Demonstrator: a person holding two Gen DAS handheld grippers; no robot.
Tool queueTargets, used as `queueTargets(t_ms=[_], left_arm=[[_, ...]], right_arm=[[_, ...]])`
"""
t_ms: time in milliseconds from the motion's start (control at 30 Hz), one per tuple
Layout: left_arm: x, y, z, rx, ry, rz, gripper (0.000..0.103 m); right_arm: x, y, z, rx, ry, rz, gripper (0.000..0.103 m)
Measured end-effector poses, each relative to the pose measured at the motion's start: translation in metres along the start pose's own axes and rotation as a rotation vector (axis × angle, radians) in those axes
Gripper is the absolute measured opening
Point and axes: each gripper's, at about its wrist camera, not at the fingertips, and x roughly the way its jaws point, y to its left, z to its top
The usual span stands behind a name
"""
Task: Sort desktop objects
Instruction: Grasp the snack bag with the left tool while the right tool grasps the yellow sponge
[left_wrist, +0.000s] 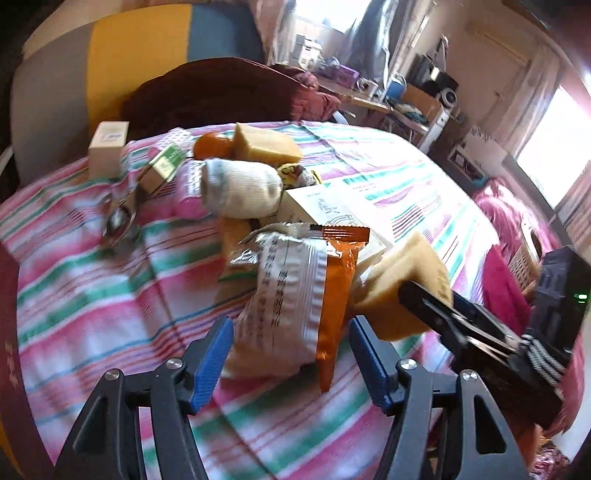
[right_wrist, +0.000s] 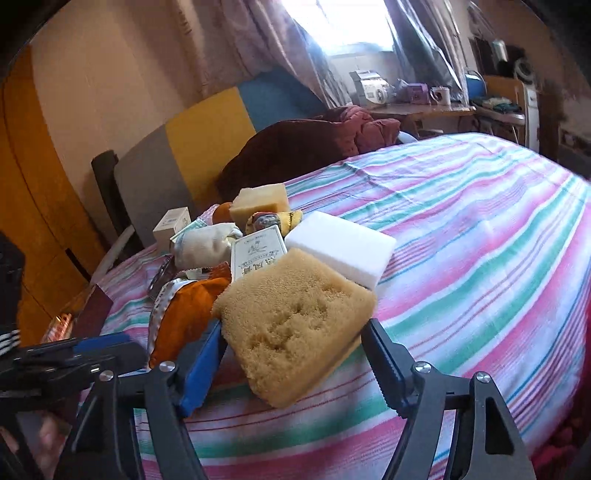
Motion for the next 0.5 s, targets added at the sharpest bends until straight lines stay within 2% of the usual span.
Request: queueTargets(t_ms=[133,233,500], left_arm=[[0.017,-0.003,0.008,0.016,0.026,0.015,0.066],[0.024,-0.002,0.008,0.018,0.027,-0.006,0.066],[0.020,0.001,-0.005,0.034,-0.003,-0.018,0.064]], right_arm=[[-0.004,-0.007,-0.001,0.040,0.008,0.017,0.073],[-0.006,-0.008,-0.003,0.054,0.009,0.024,0.071],[-0.005,-0.006,-0.008,0.066,0.029,0.040,0.068]])
